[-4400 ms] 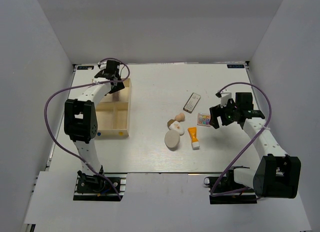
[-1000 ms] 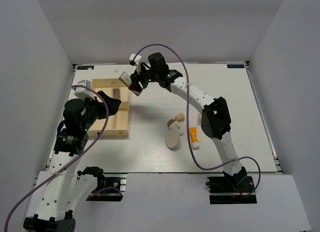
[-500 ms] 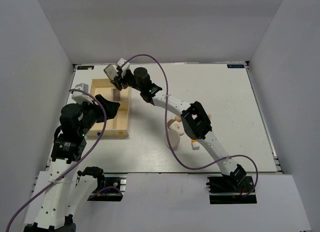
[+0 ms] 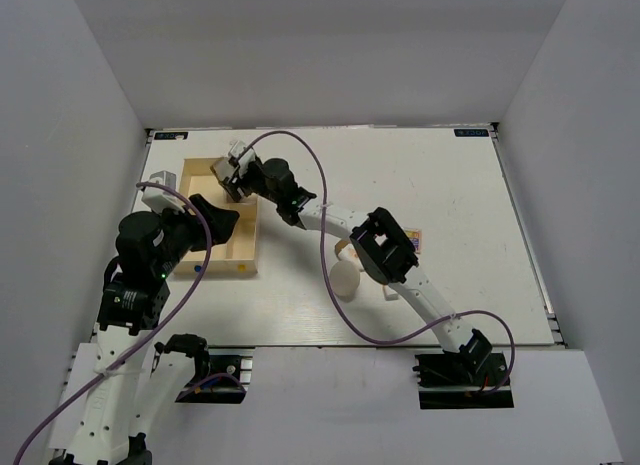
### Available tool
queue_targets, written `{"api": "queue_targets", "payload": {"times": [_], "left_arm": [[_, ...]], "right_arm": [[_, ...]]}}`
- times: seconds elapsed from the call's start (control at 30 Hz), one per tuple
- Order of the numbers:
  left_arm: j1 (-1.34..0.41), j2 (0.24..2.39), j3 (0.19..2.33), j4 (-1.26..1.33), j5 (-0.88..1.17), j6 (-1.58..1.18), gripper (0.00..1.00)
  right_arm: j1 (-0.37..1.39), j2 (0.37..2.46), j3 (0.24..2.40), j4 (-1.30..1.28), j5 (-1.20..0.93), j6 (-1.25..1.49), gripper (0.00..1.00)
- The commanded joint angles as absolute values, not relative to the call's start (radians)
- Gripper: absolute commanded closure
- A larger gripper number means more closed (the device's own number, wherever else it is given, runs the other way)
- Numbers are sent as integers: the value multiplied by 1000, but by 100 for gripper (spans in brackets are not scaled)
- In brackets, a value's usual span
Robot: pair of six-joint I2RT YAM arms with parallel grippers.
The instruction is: Organize the makeup
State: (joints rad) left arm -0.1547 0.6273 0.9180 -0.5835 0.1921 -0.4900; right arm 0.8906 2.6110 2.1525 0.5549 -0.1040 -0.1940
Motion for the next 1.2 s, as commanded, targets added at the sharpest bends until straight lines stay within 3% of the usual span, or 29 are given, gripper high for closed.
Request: {"api": "queue_targets", "payload": {"times": [0.0, 0.13, 0.3, 0.4, 0.5, 0.53, 0.63, 0.73, 0.8, 0.9, 1.0, 1.07, 1.1, 1.17], "left_arm": [[-158, 630, 919, -574, 221, -492, 19], [-158, 630, 919, -569, 232, -499, 19], [-158, 634, 922, -565, 233, -506, 19], [-158, 653, 920, -549, 248, -517, 19], [-158, 696, 905, -512, 290, -546, 20], [-158, 712, 904, -502, 304, -555, 20], [-158, 796, 894, -424, 372, -575, 21], [-167, 900, 899, -385, 431, -591, 23], [-176, 978, 900, -345, 455, -598, 24], [-219, 1079, 911, -307, 466, -606, 25], [-287, 1191, 946, -299, 453, -606, 26], [-350, 1256, 986, -310, 437, -606, 26], [-373, 1288, 1003, -316, 428, -606, 26], [-438, 1377, 1054, -344, 391, -603, 26]], "right_arm": [[879, 2531, 2106, 630, -104, -224, 22], [873, 2510, 2088, 624, -101, -235, 16], [862, 2455, 2079, 620, -66, -226, 17], [839, 2360, 2030, 592, -35, -200, 27], [807, 2243, 1973, 514, 90, -140, 43], [795, 2217, 1970, 409, 112, -120, 56], [704, 2099, 1927, 208, 94, -52, 76], [634, 1929, 1740, 132, -32, -78, 86], [569, 1817, 1630, 31, -77, -103, 87], [489, 1666, 1473, -110, -142, -159, 73], [428, 1528, 1331, -254, -224, -259, 35], [399, 1449, 1266, -326, -247, -326, 25], [387, 1424, 1231, -391, -255, -348, 15], [367, 1350, 1132, -435, -271, -423, 11]]}}
